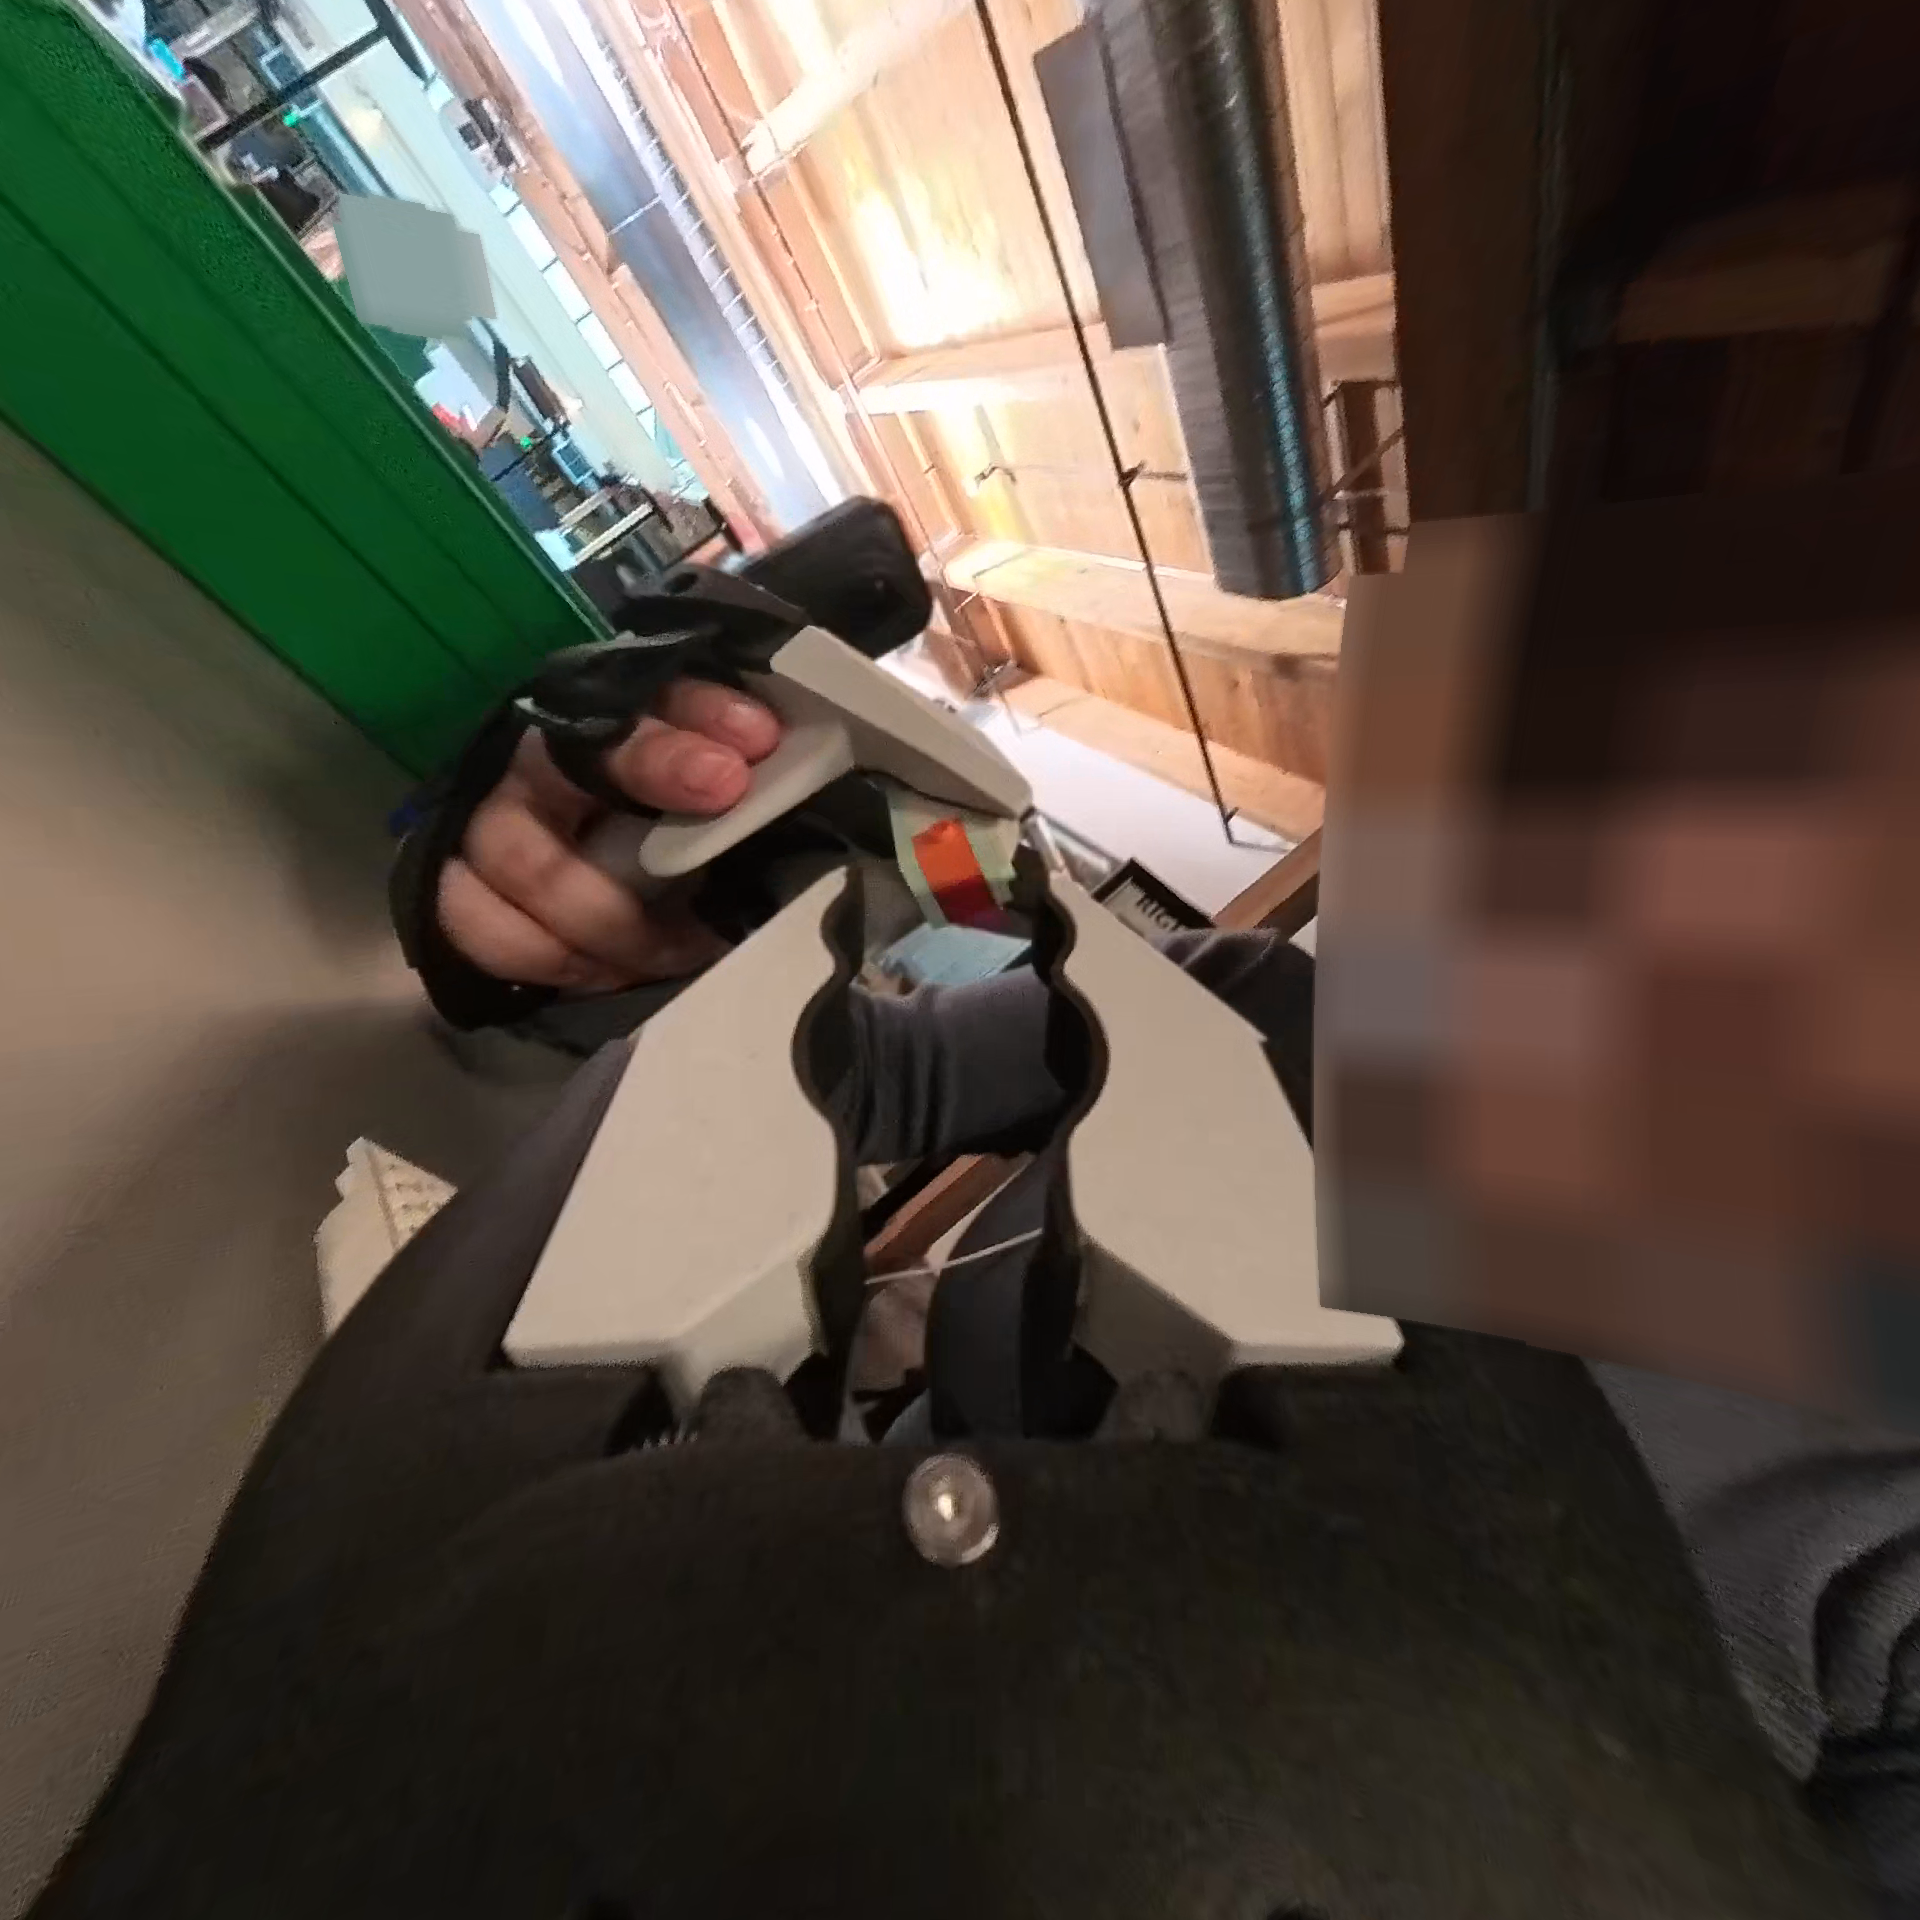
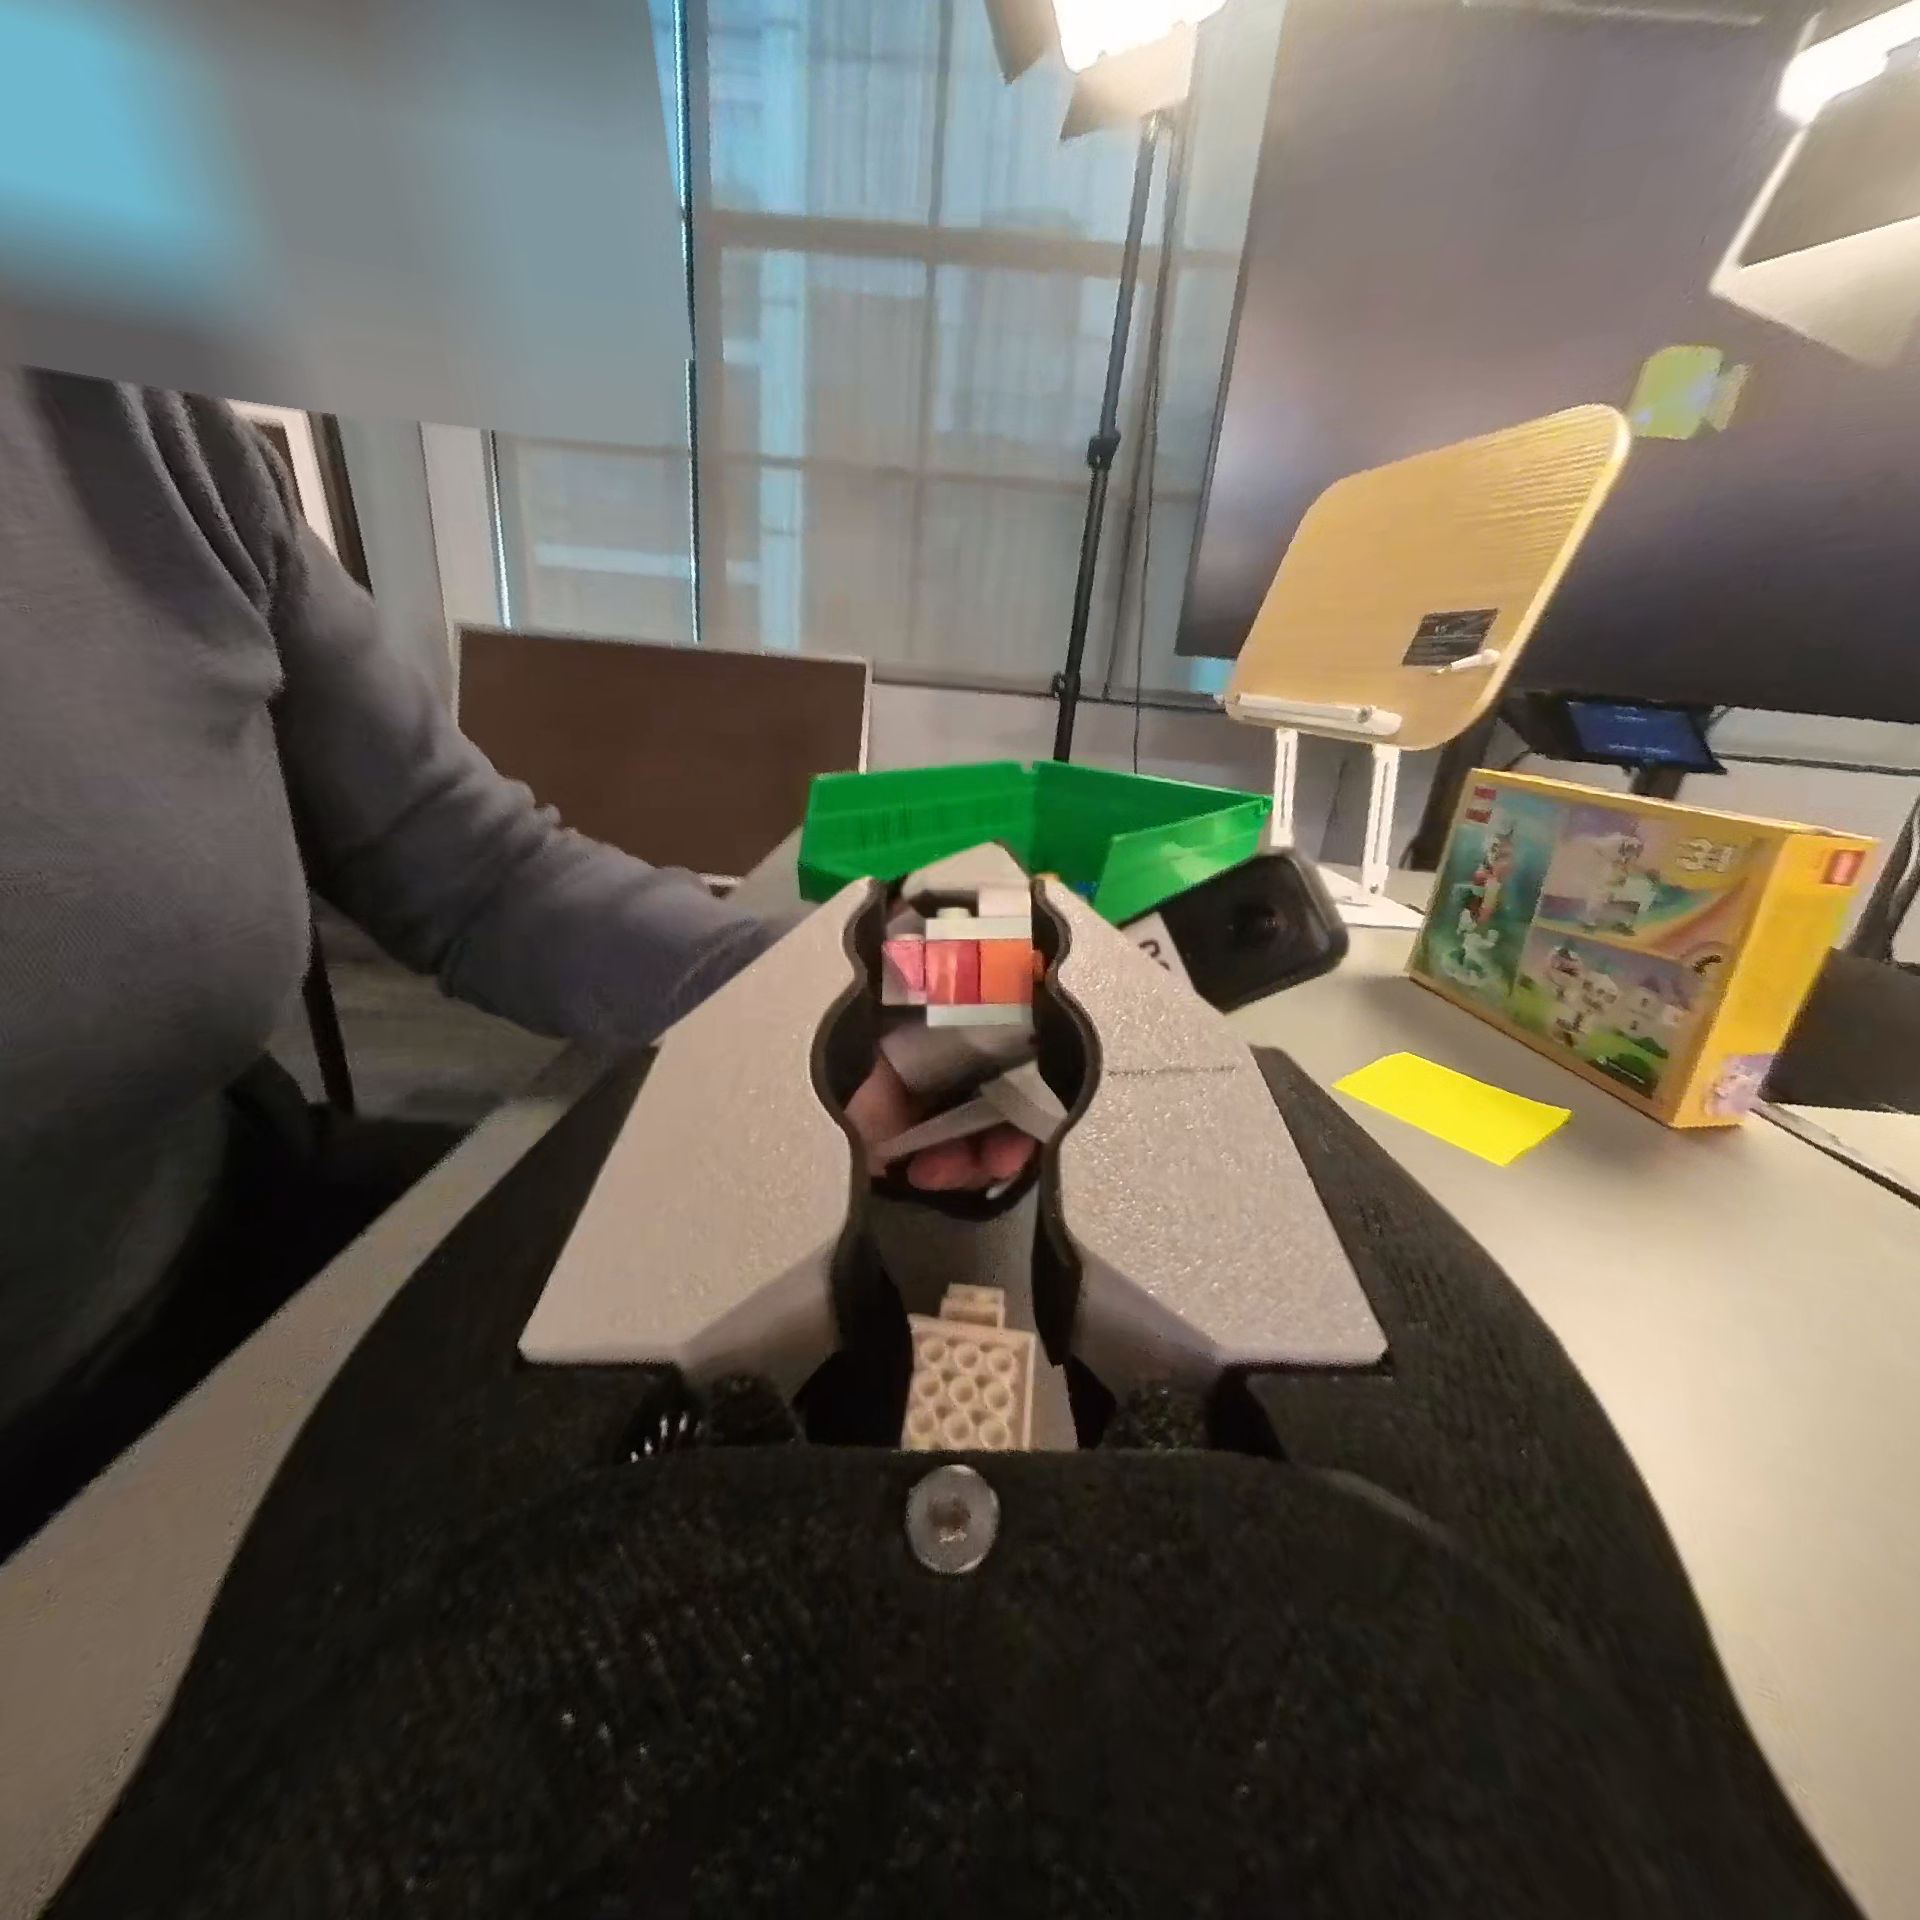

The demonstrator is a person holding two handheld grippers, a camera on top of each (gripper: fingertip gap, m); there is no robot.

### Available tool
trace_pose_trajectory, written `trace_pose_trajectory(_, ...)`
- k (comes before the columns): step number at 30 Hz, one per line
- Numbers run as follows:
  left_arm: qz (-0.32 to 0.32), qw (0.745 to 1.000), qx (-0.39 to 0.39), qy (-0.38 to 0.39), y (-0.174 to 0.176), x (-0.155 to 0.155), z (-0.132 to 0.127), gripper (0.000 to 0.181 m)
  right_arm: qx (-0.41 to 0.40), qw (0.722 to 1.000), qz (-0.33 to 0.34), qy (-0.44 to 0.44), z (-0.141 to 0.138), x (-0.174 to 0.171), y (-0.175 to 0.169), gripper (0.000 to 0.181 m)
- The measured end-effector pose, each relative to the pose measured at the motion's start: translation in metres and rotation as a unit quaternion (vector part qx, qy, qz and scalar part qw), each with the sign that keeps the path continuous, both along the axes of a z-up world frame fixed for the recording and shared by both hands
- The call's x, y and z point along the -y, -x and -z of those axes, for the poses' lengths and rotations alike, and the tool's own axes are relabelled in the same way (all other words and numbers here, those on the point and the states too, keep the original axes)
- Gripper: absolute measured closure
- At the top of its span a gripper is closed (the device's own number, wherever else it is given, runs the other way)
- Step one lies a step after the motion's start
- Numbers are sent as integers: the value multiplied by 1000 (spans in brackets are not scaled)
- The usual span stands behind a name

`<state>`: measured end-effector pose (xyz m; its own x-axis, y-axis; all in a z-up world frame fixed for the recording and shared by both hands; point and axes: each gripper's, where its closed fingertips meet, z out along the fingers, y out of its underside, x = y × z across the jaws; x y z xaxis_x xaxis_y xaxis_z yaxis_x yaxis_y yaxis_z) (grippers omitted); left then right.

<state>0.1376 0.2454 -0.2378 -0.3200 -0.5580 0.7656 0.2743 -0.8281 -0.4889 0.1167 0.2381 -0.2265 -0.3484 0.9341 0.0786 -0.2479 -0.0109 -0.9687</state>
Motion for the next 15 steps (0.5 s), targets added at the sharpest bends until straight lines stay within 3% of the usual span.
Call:
trace_pose_trajectory(5, -8, 1000, -24, -18, -4, 2, 2, 159, 22, 998, 30, -43, 11, 2, 8, 154)
trace_pose_trajectory(6, -25, 998, -52, -23, -3, -2, 7, 159, 22, 997, 49, -51, 10, -3, 8, 142)
trace_pose_trajectory(8, -88, 985, -141, -48, 5, -15, 23, 159, 30, 993, 84, -72, 9, -14, 4, 139)
trace_pose_trajectory(10, -149, 952, -253, -93, 18, -27, 40, 159, 60, 981, 134, -126, 16, -27, 1, 143)
trace_pose_trajectory(13, -196, 873, -413, -169, 35, -37, 66, 158, 150, 931, 205, -261, 44, -40, 3, 157)
trace_pose_trajectory(15, -196, 868, -419, -180, 33, -35, 65, 158, 184, 907, 216, -312, 58, -41, 6, 162)
